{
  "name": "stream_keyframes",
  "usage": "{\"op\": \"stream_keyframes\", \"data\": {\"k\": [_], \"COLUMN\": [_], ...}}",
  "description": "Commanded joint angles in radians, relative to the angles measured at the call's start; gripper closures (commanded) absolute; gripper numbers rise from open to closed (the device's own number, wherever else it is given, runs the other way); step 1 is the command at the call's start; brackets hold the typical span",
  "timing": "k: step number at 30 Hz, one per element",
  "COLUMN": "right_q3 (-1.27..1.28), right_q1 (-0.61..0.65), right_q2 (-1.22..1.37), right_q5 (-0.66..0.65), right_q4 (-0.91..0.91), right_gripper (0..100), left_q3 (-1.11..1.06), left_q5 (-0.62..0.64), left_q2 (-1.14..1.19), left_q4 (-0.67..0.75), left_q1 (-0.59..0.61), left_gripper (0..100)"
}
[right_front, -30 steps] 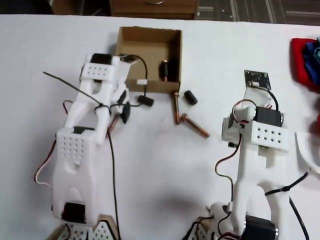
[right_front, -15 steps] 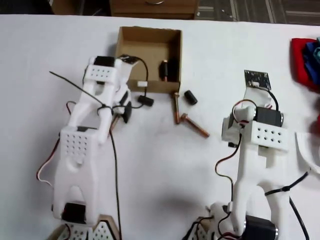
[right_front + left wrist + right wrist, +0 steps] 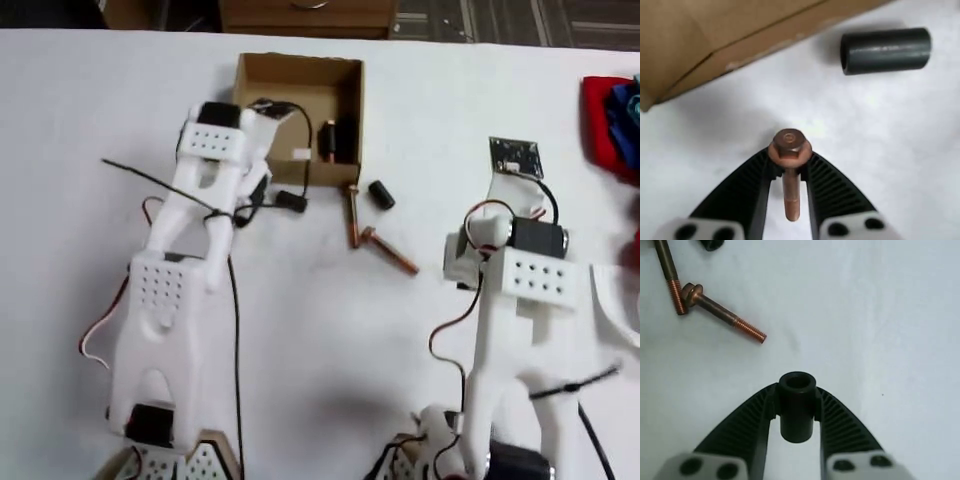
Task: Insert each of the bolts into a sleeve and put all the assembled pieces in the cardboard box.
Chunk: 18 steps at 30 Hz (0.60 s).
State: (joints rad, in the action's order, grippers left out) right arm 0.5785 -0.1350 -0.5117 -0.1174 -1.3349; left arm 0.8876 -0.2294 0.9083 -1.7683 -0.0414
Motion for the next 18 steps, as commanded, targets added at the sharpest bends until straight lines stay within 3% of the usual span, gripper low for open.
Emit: {"op": "stream_keyframes", "data": {"k": [1,4,7,13,18], "right_q3": [0.080,0.244,0.376,0.482,0.551], "right_q1": [0.058,0.159,0.245,0.364,0.473], "right_q2": [-0.139,-0.271,-0.403,-0.503,-0.503], "right_q5": [-0.002,0.003,0.005,0.006,0.006], "right_q4": [0.074,0.206,0.355,0.581,0.872], "right_gripper": [97.5,97.5,97.5,97.6,97.6], "left_q3": [-0.039,-0.206,-0.415,-1.066,-1.465], "left_q5": [0.008,0.005,0.005,0.034,0.232], "left_q2": [-0.218,-0.413,-0.641,-1.227,-1.628], "left_q4": [-0.023,-0.006,0.110,0.577,0.921], "left_q1": [0.008,-0.008,-0.002,0.009,0.012], "left_gripper": [97,97,97,97,97]}}
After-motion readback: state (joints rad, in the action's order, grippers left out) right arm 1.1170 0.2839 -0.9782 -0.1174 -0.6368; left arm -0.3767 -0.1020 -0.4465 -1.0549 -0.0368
